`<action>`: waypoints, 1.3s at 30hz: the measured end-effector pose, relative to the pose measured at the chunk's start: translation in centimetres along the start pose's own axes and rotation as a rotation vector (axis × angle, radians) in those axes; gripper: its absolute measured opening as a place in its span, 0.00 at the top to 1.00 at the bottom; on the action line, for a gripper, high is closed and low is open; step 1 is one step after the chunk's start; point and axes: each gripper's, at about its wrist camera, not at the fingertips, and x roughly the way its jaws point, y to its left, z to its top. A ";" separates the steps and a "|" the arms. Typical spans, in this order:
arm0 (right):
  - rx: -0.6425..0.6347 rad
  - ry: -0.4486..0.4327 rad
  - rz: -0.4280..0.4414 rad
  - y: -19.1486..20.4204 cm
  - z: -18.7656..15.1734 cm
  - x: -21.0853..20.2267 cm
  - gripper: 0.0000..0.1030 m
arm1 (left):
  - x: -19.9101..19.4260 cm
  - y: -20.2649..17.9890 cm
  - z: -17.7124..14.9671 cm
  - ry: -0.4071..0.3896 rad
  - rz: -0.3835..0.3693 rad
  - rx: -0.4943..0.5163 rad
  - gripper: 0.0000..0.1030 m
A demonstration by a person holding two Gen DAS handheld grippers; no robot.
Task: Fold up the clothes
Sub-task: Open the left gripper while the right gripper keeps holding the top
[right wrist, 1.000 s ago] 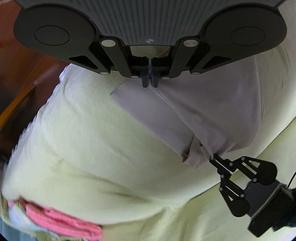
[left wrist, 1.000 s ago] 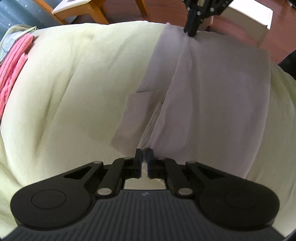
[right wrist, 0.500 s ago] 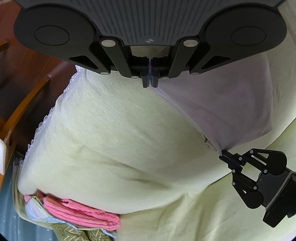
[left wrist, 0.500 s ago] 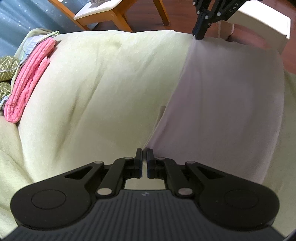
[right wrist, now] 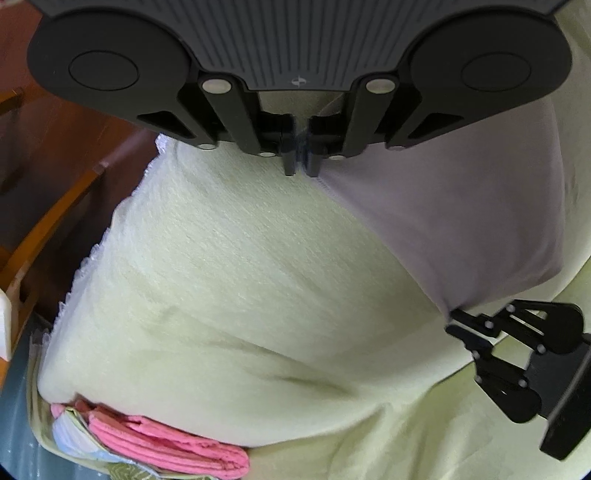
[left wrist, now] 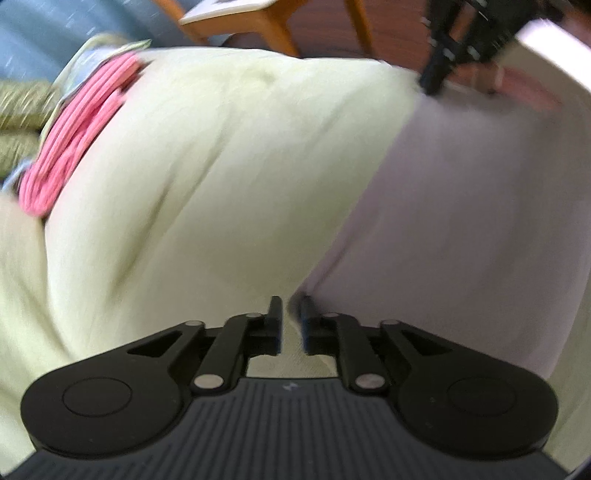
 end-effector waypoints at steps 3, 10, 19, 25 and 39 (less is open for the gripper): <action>0.028 -0.021 -0.076 0.2 0.3 -1.1 0.60 | -2.0 1.7 -0.2 -0.012 -0.007 -0.141 0.89; -0.055 -0.147 -0.053 5.5 0.5 -3.4 0.80 | -2.3 -1.2 1.1 -0.067 -0.094 -0.066 0.91; -0.008 -0.151 -0.082 4.6 -0.8 1.1 0.77 | -1.6 -2.0 -0.1 -0.046 0.010 -0.159 0.90; 0.050 -0.122 -0.160 3.7 -0.7 -1.1 0.77 | -3.1 -1.9 -1.3 -0.043 0.110 -0.259 0.88; -0.080 -0.140 -0.049 17.1 -7.2 -4.3 0.81 | -5.1 -12.7 -5.3 -0.025 0.064 -0.254 0.89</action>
